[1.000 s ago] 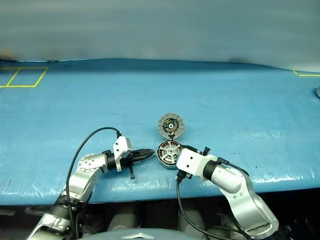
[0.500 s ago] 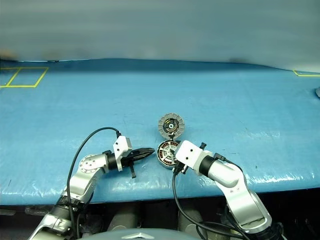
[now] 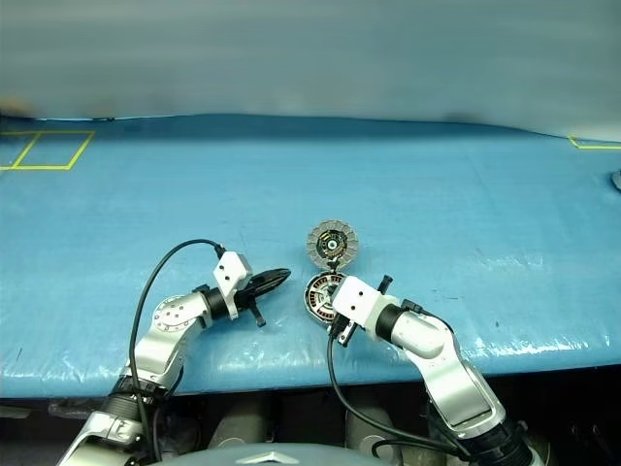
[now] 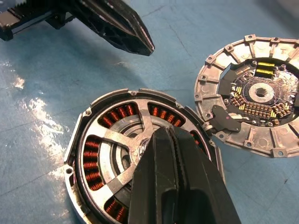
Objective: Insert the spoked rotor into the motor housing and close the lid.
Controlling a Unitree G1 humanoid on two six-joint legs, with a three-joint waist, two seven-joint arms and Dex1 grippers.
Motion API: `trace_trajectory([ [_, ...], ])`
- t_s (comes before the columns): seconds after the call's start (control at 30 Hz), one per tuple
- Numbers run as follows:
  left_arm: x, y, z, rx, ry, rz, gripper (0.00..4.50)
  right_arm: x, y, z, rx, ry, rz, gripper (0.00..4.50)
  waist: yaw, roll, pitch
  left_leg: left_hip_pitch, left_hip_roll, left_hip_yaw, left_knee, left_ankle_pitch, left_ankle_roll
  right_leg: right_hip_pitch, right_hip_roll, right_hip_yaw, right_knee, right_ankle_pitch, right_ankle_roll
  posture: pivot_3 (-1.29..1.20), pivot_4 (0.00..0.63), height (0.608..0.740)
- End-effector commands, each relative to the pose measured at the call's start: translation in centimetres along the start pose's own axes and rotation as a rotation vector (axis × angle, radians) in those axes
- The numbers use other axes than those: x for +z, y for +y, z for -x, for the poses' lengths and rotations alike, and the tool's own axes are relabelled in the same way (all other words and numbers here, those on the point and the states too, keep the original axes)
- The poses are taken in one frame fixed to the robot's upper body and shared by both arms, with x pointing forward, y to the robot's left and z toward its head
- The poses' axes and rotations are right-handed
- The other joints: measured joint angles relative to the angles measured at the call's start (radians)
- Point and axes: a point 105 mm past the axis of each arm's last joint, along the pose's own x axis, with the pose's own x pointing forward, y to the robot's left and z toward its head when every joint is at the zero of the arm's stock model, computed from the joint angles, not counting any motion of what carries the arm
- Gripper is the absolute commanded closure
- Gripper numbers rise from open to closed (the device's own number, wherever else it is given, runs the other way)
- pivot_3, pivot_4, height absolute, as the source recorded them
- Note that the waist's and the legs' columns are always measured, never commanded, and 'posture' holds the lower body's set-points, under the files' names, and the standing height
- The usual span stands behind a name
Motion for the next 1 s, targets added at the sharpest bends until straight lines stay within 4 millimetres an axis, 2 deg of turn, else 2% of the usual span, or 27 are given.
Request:
trace_trajectory([
  [0.03, 0.9, -0.2, -0.2, -0.019, -0.043, 0.013, 4.50, 2.6, -3.7, 1.1, -0.168, -0.084, 0.024, 4.48, 0.000, 0.000, 0.000, 0.000, 0.000, 0.000, 0.000, 0.000, 0.000, 0.000, 0.000, 0.000, 0.000, 0.000, 0.000, 0.00, 0.150, 0.740],
  [0.1, 0.8, -0.7, -0.3, -0.041, -0.044, 0.024, 4.50, 2.1, -6.1, 1.8, -0.270, -0.031, 0.039, 4.48, 0.000, 0.000, 0.000, 0.000, 0.000, 0.000, 0.000, 0.000, 0.000, 0.000, 0.000, 0.000, 0.000, 0.000, 0.000, 0.00, 0.150, 0.740],
  [0.23, 1.0, -1.3, -0.3, -0.074, -0.066, 0.039, 4.50, -0.5, -11.4, 2.5, -0.472, 0.151, 0.059, 4.48, 0.000, 0.000, 0.000, 0.000, 0.000, 0.000, 0.001, 0.000, 0.000, 0.000, 0.000, 0.000, 0.000, 0.000, 0.000, 0.00, 0.150, 0.740],
  [0.3, 1.1, -1.6, -0.3, -0.087, -0.077, 0.038, 4.50, -1.3, -12.8, 2.0, -0.483, 0.188, 0.032, 4.48, -0.002, 0.000, 0.000, 0.000, 0.000, 0.000, 0.001, 0.000, 0.000, 0.000, 0.000, 0.000, 0.000, 0.000, 0.000, 0.00, 0.150, 0.740],
  [0.37, 1.2, -1.8, -0.2, -0.100, -0.090, 0.050, 4.50, -1.7, -13.5, 0.3, -0.422, 0.168, -0.052, 4.48, -0.007, 0.000, 0.000, 0.000, 0.000, 0.000, 0.000, 0.000, 0.000, 0.000, 0.000, 0.000, 0.000, 0.000, 0.000, 0.00, 0.150, 0.740],
  [0.47, 1.2, -1.9, -0.2, -0.105, -0.093, 0.053, 4.50, -1.0, -12.8, -2.7, -0.212, 0.027, -0.288, 4.48, -0.014, 0.001, 0.000, 0.001, 0.000, 0.000, -0.001, 0.000, 0.000, 0.001, 0.001, 0.000, 0.000, 0.001, 0.000, 0.00, 0.150, 0.740],
  [0.63, 0.9, -2.2, -0.1, -0.096, -0.080, 0.038, 4.50, 0.7, -12.2, -4.8, 0.036, -0.094, -0.435, 4.48, -0.014, 0.001, 0.001, 0.000, 0.000, -0.001, -0.002, 0.000, 0.000, 0.001, 0.001, 0.001, 0.000, 0.002, -0.002, 0.00, 0.150, 0.740],
  [0.77, 0.8, -2.0, 0.3, -0.066, -0.082, 0.043, 4.50, 2.7, -11.6, -4.7, 0.166, -0.169, -0.440, 4.48, -0.015, 0.002, 0.001, -0.001, -0.001, -0.002, -0.002, 0.000, 0.001, 0.001, 0.001, 0.001, -0.001, 0.005, -0.001, 0.00, 0.150, 0.740],
  [0.87, 0.5, -2.0, 0.8, -0.048, -0.073, 0.050, 4.50, 3.8, -10.5, -4.0, 0.254, -0.210, -0.421, 4.48, -0.015, 0.002, 0.001, 0.000, -0.001, -0.002, -0.003, 0.000, 0.001, 0.001, 0.001, 0.000, -0.001, 0.005, -0.001, 0.00, 0.150, 0.740],
  [1.0, 0.4, -1.4, 1.2, -0.008, -0.063, 0.044, 4.50, 3.9, -8.4, -2.8, 0.351, -0.192, -0.358, 4.48, -0.014, 0.002, 0.001, 0.000, -0.001, -0.002, -0.002, 0.000, 0.001, 0.001, 0.001, 0.000, 0.000, 0.002, 0.000, 0.00, 0.150, 0.740],
])
